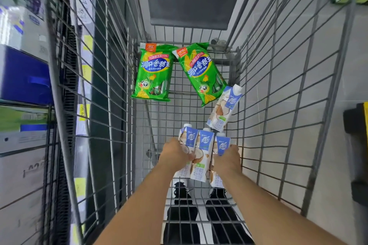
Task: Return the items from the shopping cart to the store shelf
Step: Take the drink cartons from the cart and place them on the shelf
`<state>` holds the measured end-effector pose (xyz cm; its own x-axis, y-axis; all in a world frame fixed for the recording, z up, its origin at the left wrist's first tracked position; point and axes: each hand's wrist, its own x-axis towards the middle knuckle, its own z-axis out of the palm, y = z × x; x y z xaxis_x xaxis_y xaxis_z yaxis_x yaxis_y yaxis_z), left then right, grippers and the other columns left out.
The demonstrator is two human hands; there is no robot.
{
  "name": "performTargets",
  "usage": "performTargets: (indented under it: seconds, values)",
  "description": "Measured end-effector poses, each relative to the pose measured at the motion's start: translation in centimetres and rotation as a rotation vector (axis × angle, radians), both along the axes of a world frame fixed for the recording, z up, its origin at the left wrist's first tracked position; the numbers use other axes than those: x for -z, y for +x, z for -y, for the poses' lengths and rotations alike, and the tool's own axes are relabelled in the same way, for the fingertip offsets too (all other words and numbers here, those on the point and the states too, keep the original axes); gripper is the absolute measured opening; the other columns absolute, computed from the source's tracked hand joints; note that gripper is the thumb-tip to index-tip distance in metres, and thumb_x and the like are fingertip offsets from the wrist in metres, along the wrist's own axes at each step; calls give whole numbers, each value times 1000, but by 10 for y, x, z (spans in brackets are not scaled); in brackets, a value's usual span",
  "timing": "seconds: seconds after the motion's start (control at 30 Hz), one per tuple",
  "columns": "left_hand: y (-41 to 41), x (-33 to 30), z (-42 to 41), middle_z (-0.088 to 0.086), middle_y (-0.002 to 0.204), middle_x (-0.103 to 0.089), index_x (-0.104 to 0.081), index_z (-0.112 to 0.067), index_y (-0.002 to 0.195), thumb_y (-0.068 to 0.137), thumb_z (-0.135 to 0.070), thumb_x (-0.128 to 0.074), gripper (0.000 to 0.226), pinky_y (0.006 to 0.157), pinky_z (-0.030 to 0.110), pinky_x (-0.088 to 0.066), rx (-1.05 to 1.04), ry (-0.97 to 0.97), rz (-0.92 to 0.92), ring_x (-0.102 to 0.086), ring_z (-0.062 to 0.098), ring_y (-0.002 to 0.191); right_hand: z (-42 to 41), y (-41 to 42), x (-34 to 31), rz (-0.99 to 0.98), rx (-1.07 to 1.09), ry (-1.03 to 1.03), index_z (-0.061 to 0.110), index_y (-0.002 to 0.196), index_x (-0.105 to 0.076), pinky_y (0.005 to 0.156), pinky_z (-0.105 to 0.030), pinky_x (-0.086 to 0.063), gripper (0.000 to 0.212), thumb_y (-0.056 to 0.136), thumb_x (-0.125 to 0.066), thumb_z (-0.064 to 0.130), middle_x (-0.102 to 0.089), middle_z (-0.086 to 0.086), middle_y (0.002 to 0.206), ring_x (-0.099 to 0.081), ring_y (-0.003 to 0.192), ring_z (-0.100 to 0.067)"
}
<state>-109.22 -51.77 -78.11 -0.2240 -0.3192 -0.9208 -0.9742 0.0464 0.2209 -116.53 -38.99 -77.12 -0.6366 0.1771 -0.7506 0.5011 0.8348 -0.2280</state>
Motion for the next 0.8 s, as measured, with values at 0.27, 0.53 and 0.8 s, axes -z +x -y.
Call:
performTargets:
  seconds: [0.27, 0.53, 0.8]
  values:
    - [2, 0, 4, 6, 115, -63, -48, -11, 120, 78, -26, -80, 54, 74, 32, -47, -132, -12, -14, -58, 21, 93, 6, 5, -7, 23, -246, 136, 1, 131, -44, 91, -40, -50, 71, 77, -84, 25, -45, -19, 131, -51, 119, -34]
    - [6, -16, 5, 2, 103, -62, -50, -12, 112, 81, -21, -77, 42, 70, 32, -49, -259, -28, -90, -59, 19, 85, 2, -6, -23, 30, -246, -36, 1, 113, -50, 59, -25, -41, 44, 82, -79, 15, -63, -16, 117, -64, 95, -27]
    - [7, -121, 43, 11, 105, -67, -57, -11, 110, 80, -20, -77, 38, 73, 40, -57, -574, 30, -318, -67, 28, 88, 40, -50, -128, -71, -321, -265, 8, 106, -66, 79, -41, -57, 45, 69, -84, 27, -73, -11, 103, -70, 93, -28]
